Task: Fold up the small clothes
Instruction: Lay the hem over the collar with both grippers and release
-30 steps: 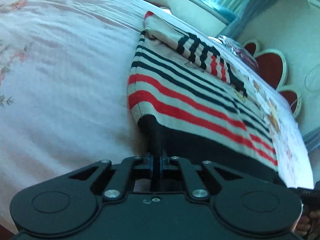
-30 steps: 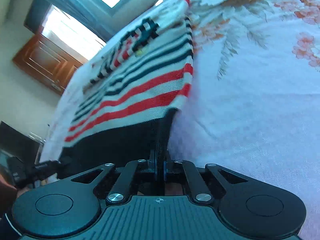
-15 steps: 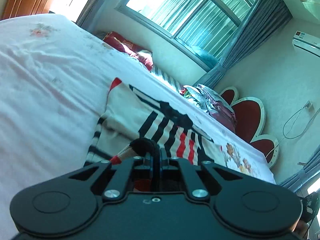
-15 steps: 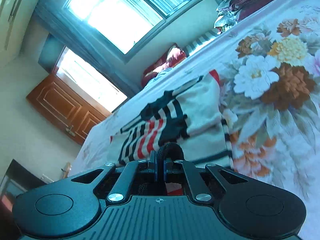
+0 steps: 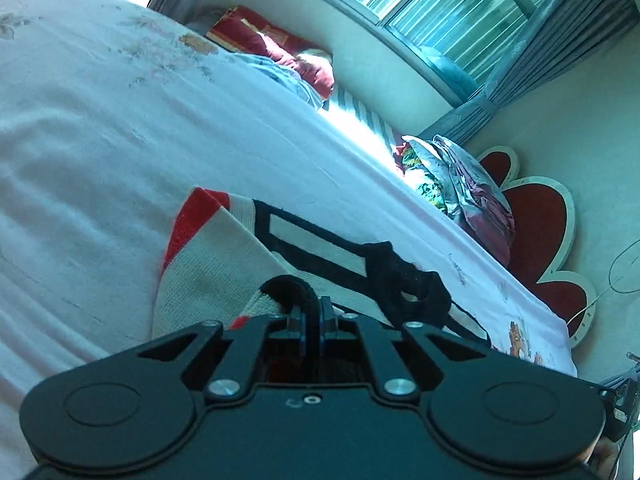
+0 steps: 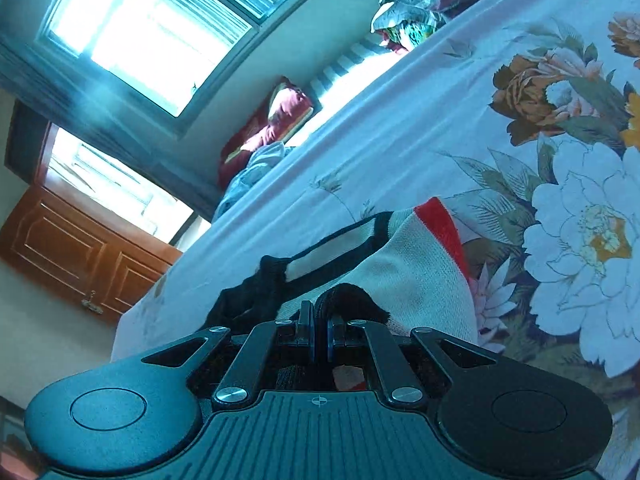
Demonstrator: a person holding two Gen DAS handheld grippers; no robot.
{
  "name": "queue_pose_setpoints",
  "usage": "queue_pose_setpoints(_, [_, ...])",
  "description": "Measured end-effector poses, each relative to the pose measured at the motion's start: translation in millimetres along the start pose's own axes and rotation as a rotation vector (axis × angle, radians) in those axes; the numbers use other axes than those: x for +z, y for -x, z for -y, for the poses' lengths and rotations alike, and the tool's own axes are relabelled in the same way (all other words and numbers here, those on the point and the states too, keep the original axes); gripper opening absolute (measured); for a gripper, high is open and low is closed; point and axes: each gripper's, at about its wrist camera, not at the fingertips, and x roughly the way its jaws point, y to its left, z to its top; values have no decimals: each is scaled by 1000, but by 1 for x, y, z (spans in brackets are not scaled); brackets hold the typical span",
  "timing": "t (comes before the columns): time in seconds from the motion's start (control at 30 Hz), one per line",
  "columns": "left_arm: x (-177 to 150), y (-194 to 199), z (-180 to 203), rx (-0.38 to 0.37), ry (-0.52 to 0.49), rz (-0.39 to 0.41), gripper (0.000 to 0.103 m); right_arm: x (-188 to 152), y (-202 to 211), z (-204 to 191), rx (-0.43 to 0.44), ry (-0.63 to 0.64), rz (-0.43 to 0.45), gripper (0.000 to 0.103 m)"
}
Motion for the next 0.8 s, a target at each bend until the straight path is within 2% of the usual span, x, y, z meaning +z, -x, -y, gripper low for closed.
queue_pose_setpoints(0.13, [6, -17, -7, -14, -9, -30, 4, 9, -22, 11, -14, -23, -31, 5])
queue_pose_setpoints(0.2, [9, -20, -10, -45, -6, -24, 6, 13, -29, 15, -11, -26, -41, 5])
queue_pose_setpoints(0.27, [13, -21, -13, -63, 18, 7, 19, 17, -31, 15, -11, -12, -23, 6])
queue_pose_setpoints(0.3, [15, -19, -16, -85, 43, 36, 33, 19, -32, 15, -7, -8, -12, 14])
queue_pose_setpoints(0.33, [18, -15, -17, -92, 63, 74, 58, 21, -31, 14, -11, -5, 10, 24])
queue_pose_setpoints(0.37, [19, -12, -16, -79, 60, 111, 69, 21, -26, 12, -27, 8, 58, 57])
queue_pose_setpoints(0.4, [22, -8, -14, -70, 42, 141, 75, 22, -19, 9, -42, 26, 114, 81])
queue_pose_setpoints(0.47, [30, -6, -9, -82, -10, 133, 70, 25, -11, 8, -40, 44, 156, 82])
queue_pose_setpoints(0.53, [32, -11, 2, -39, -109, 103, 58, 27, -9, 5, -50, 87, 142, 82])
queue_pose_setpoints(0.6, [32, -20, 14, 10, -209, 62, 50, 27, -14, -1, -63, 145, 118, 65])
queue_pose_setpoints(0.67, [31, -32, 24, 71, -306, 13, 46, 25, -24, -7, -82, 196, 84, 57])
queue_pose_setpoints(0.8, [20, -57, 40, 174, -483, -67, 37, 11, -46, -23, -147, 357, 20, 56])
